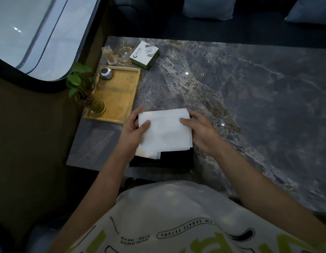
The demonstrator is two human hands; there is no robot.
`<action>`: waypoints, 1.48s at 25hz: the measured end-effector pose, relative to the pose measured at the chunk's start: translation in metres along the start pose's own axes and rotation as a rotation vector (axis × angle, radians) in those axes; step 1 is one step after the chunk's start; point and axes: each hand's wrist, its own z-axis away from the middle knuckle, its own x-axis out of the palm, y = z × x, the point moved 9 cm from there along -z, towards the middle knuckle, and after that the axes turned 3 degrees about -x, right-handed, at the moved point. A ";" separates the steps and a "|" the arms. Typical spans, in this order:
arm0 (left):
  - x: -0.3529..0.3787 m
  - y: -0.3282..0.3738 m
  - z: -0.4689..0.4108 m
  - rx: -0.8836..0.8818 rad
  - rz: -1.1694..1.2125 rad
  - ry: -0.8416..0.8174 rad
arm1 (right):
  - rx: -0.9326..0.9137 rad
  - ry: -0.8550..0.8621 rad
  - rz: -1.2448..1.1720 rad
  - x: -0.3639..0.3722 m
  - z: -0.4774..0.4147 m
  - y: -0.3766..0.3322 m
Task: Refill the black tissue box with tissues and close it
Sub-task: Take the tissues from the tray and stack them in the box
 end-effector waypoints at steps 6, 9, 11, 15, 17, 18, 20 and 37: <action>-0.012 -0.023 -0.008 -0.233 0.034 -0.022 | 0.390 0.083 -0.104 -0.004 0.007 0.038; -0.020 -0.019 -0.012 -0.255 0.030 -0.076 | 0.420 0.099 -0.105 0.008 0.006 0.045; -0.028 -0.015 -0.015 -0.267 0.025 -0.102 | 0.429 0.108 -0.112 0.017 0.006 0.048; -0.046 -0.009 -0.021 -0.308 0.014 -0.134 | 0.488 0.137 -0.158 0.033 0.004 0.060; -0.052 -0.008 -0.024 -0.315 0.053 -0.150 | 0.517 0.138 -0.164 0.038 0.005 0.065; -0.054 -0.006 -0.025 -0.314 0.079 -0.157 | 0.519 0.140 -0.162 0.040 0.005 0.066; -0.059 -0.005 -0.027 -0.325 0.113 -0.156 | 0.496 0.153 -0.134 0.042 0.003 0.065; -0.058 -0.026 -0.029 -0.603 0.203 -0.353 | 0.217 -0.035 0.148 0.053 -0.012 0.014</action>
